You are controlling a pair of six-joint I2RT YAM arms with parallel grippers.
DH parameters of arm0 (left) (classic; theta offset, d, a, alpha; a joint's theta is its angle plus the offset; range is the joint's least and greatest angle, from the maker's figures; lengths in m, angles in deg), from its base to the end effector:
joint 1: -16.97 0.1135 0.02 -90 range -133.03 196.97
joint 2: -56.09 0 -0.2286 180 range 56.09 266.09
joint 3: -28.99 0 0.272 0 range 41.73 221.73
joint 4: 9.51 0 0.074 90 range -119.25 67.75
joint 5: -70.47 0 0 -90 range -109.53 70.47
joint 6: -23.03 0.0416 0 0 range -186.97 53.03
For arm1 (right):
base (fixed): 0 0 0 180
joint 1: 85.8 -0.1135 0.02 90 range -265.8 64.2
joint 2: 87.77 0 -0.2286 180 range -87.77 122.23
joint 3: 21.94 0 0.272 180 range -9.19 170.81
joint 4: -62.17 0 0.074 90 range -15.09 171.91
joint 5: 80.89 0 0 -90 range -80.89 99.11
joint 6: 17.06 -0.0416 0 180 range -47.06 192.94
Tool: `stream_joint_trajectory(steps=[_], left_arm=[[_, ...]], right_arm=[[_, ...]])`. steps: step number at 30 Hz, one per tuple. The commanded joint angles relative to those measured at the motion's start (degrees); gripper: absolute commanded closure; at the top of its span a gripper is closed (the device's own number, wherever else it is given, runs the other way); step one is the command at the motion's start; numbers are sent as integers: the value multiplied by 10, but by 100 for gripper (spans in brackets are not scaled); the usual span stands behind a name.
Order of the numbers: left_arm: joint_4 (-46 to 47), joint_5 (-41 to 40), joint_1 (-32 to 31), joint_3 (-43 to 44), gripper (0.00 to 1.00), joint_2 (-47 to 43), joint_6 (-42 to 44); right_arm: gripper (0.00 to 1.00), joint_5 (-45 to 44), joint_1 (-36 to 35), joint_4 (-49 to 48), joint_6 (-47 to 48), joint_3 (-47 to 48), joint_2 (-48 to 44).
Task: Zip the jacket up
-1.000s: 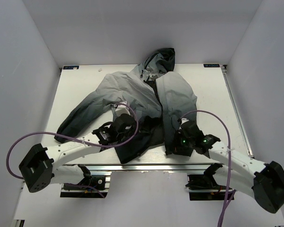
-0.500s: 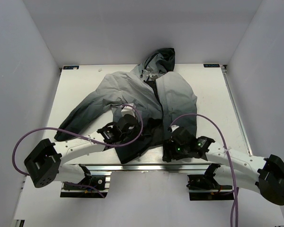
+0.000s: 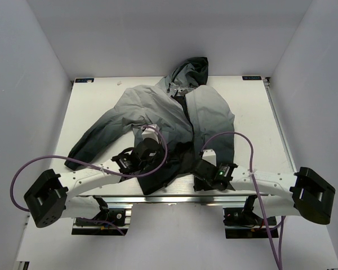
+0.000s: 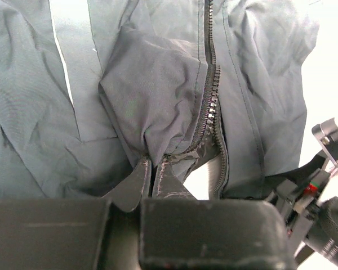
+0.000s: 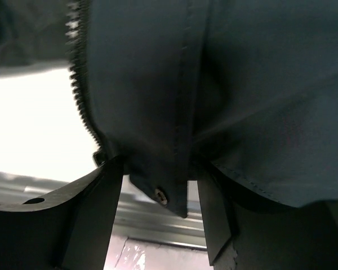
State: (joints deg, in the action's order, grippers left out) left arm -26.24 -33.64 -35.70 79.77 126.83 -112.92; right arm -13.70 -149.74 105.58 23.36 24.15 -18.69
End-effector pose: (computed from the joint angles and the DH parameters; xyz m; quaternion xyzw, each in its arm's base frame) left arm 0.1851 -0.2260 0.1681 -0.0030 0.8887 -0.2660 0.3735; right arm 0.1172 0.2029 0.1178 -0.0798 0.9571 0.0616 0.2718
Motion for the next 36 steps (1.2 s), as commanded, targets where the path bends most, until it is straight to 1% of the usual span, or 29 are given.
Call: stream_joint_trajectory(steps=[1,8,15,19,22,31,36], left_arm=[[14,7,2,-9,100,-24,-1],[10,7,2,-10,100,-22,-2],[17,12,2,-10,100,-22,-2],[20,17,2,-10,100,-21,0],[22,22,2,-12,100,-22,0],[19,15,2,-15,100,-32,-3],[9,8,2,-10,100,-25,-4]], right_arm=[[40,-54,-6,16,-25,26,15],[40,-39,-14,0,4,37,40],[39,-39,-15,-1,2,40,3],[38,-34,-14,-7,8,41,3],[38,-15,-15,-16,14,41,27],[38,-16,-15,-19,26,33,74],[38,9,-15,-40,41,16,130]])
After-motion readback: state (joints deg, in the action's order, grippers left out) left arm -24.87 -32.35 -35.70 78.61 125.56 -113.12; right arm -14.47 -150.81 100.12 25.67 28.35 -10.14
